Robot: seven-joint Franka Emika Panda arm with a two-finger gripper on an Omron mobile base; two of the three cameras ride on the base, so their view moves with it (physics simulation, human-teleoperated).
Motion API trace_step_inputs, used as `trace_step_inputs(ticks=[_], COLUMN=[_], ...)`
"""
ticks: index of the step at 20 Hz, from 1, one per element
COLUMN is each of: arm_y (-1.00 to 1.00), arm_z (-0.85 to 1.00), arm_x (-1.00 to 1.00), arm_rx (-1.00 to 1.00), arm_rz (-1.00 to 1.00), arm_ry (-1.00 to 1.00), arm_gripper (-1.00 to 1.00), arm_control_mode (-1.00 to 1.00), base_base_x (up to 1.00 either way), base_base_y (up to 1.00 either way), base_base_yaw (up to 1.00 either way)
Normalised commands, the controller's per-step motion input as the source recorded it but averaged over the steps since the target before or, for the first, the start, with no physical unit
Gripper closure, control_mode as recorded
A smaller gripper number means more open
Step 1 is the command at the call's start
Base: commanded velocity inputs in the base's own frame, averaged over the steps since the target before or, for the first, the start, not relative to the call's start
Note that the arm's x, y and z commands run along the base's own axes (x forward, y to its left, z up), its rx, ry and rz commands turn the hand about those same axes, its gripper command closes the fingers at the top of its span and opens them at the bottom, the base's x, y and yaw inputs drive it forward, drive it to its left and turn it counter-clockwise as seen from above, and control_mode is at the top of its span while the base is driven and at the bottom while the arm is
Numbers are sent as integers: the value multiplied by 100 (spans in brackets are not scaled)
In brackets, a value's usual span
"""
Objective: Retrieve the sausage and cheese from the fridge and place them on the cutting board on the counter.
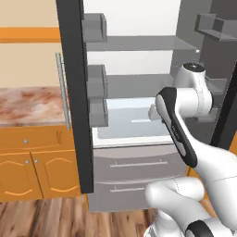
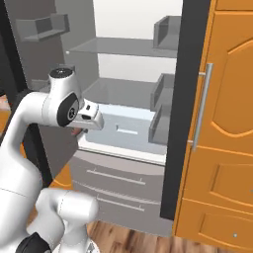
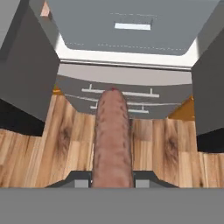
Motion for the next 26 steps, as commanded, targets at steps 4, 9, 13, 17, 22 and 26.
trace_step_inputs(ticks=[4,9,13,17,22,26], arm_y=[0,0,0,0,0,0], arm_z=[0,0,0,0,0,0], arm_x=[0,0,0,0,0,0], arm_rx=[0,0,0,0,0,0], arm_rz=[0,0,0,0,0,0], arm_ry=[0,0,0,0,0,0], arm_gripper=[100,100,100,100,100,100], arm_control_mode=[100,100,100,100,100,100], base_base_x=[-100,-95,-67,-41,-31,-16], base_base_y=[2,9,16,18,5,0], base_base_yaw=[12,58,89,100,100,100])
